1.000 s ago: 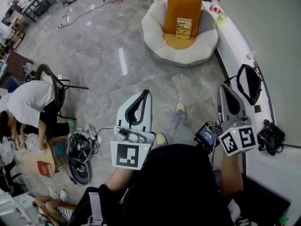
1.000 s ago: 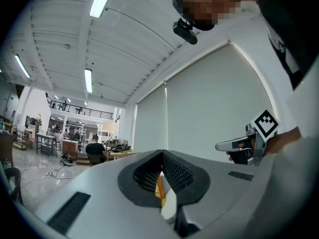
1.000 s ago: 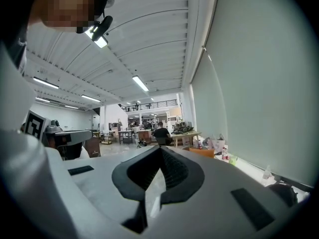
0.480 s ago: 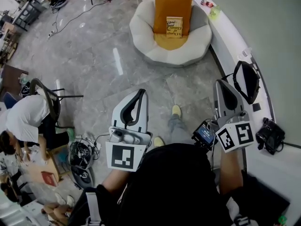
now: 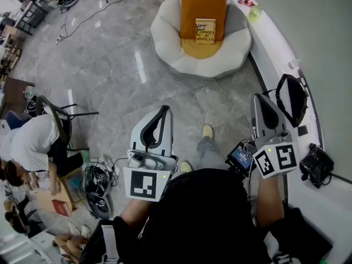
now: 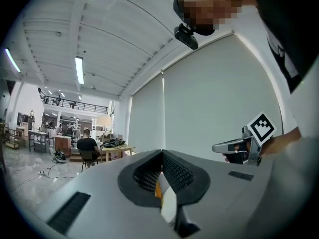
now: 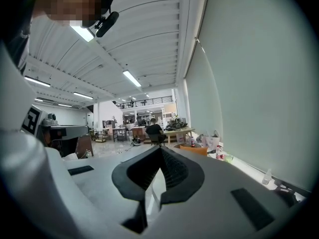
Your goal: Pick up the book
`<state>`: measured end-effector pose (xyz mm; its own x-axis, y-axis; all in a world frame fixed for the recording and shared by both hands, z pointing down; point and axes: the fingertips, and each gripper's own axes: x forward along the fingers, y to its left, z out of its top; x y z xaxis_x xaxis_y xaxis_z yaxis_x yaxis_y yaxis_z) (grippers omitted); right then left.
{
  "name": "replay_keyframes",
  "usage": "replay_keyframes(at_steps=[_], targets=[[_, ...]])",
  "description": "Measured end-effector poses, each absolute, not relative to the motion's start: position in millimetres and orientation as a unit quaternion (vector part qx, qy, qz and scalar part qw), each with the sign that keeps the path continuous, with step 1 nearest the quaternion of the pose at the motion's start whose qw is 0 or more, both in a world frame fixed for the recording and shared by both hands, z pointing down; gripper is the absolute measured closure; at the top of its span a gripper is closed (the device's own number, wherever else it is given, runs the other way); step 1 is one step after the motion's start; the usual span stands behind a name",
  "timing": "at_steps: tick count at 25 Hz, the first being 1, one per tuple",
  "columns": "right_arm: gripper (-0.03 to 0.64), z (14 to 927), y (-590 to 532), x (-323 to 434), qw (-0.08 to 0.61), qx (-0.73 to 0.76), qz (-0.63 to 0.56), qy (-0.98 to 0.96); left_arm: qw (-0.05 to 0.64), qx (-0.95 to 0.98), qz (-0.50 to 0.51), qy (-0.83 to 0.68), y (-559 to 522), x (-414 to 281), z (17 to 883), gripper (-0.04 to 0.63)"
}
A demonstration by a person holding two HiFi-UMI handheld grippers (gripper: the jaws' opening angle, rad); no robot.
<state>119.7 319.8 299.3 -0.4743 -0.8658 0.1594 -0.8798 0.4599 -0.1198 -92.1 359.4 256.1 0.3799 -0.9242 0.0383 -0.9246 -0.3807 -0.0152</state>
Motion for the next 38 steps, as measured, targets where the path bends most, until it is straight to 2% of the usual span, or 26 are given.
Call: replay_keyframes(at_steps=[22, 38], targets=[[0.603, 301, 208, 166, 0.022, 0.486, 0.100, -0.868, -0.007, 0.811, 0.035, -0.584, 263, -42, 241, 0.584], [0.603, 291, 183, 185, 0.009, 0.477, 0.075, -0.876, -0.046, 0.808, 0.041, -0.586, 250, -14, 227, 0.584]])
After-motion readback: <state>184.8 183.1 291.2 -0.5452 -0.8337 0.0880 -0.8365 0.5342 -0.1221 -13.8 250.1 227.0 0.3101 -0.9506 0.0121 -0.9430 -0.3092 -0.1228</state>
